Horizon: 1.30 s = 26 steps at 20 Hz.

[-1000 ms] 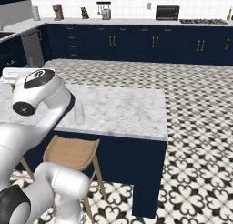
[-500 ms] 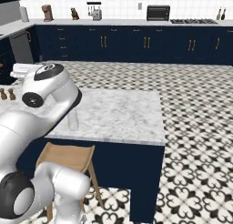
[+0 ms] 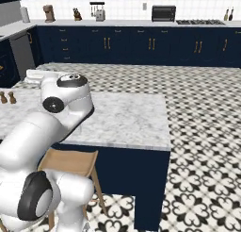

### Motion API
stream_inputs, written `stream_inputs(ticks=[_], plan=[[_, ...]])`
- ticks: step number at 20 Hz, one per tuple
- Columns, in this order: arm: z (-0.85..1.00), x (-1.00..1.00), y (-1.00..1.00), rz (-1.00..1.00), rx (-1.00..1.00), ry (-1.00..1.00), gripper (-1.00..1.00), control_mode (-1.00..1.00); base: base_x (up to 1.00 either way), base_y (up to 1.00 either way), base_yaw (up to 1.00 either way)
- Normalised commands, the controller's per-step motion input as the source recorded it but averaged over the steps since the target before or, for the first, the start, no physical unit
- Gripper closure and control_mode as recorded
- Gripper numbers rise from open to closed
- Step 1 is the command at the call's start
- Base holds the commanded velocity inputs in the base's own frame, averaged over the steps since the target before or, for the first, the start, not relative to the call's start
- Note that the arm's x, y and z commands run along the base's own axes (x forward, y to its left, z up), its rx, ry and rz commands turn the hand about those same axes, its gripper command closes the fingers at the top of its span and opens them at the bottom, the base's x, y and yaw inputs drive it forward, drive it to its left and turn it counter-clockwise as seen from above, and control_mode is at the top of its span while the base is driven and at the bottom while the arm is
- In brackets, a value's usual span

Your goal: Take a straw from the drawer in front and place it inside the glass cup on the dining counter.

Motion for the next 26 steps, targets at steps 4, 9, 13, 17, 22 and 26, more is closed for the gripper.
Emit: stream_inputs(ticks=[4, 9, 13, 17, 22, 26], plan=[[-0.65, 0.46, -0.19, 0.48, 0.0, 0.13, 1.0, -1.0, 0.0, 0.0, 0.0], [-0.3, 0.4, -0.35, 0.47, 0.0, 0.07, 1.0, -1.0, 0.0, 0.0, 0.0], [-0.03, 0.08, -0.48, 0.39, 0.0, -0.03, 1.0, -1.0, 0.0, 0.0, 0.0], [0.0, 0.01, -0.51, 0.31, 0.0, -0.15, 1.0, -1.0, 0.0, 0.0, 0.0], [-0.06, 0.23, -0.39, 0.27, -0.01, -0.16, 1.0, -1.0, 0.0, 0.0, 0.0], [-0.24, 0.64, -0.31, 0.27, -0.01, -0.07, 1.0, -1.0, 0.0, 0.0, 0.0]])
